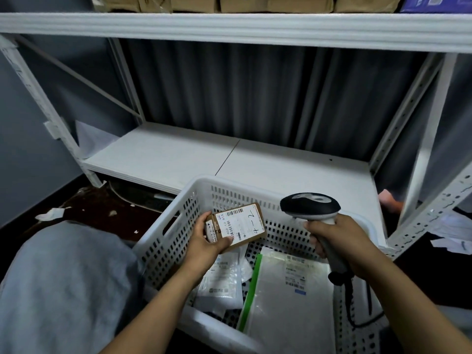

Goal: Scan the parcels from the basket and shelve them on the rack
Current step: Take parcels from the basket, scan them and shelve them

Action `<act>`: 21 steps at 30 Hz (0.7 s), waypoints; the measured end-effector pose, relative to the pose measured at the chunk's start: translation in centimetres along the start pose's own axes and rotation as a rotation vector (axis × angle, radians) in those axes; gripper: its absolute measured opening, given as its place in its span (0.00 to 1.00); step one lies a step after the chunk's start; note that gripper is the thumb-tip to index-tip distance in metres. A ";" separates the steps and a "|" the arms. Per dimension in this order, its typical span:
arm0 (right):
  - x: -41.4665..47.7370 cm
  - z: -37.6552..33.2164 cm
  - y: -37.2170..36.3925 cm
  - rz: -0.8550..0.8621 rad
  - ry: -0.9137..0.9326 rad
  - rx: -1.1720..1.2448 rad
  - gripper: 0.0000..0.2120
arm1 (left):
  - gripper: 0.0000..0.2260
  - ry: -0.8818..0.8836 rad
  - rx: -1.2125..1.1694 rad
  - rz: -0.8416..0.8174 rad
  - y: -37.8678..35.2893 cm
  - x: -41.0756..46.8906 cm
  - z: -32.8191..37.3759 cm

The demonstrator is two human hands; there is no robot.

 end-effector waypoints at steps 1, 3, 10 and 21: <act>0.0 0.1 0.1 0.016 0.006 0.022 0.04 | 0.31 0.007 0.007 -0.003 -0.1 -0.1 0.3; 0.1 0.7 0.4 0.053 0.012 0.080 0.05 | 0.31 0.024 0.023 -0.025 -0.6 -0.3 0.8; -1.3 1.7 0.5 0.159 0.093 0.213 0.08 | 0.37 -0.036 0.039 -0.260 -4.2 -1.6 5.0; -4.8 -7.0 4.5 0.261 0.237 0.272 0.09 | 0.39 -0.273 0.193 -0.543 -5.6 1.3 15.5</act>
Point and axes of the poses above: each hand's wrist, its own x-axis towards the middle knuckle, its own y-axis out of the back of the hand, z = x × y, the point moved 7 cm from there along x, towards the middle knuckle, and after that the axes turned 13 degrees about -y, right-handed, at the moved point
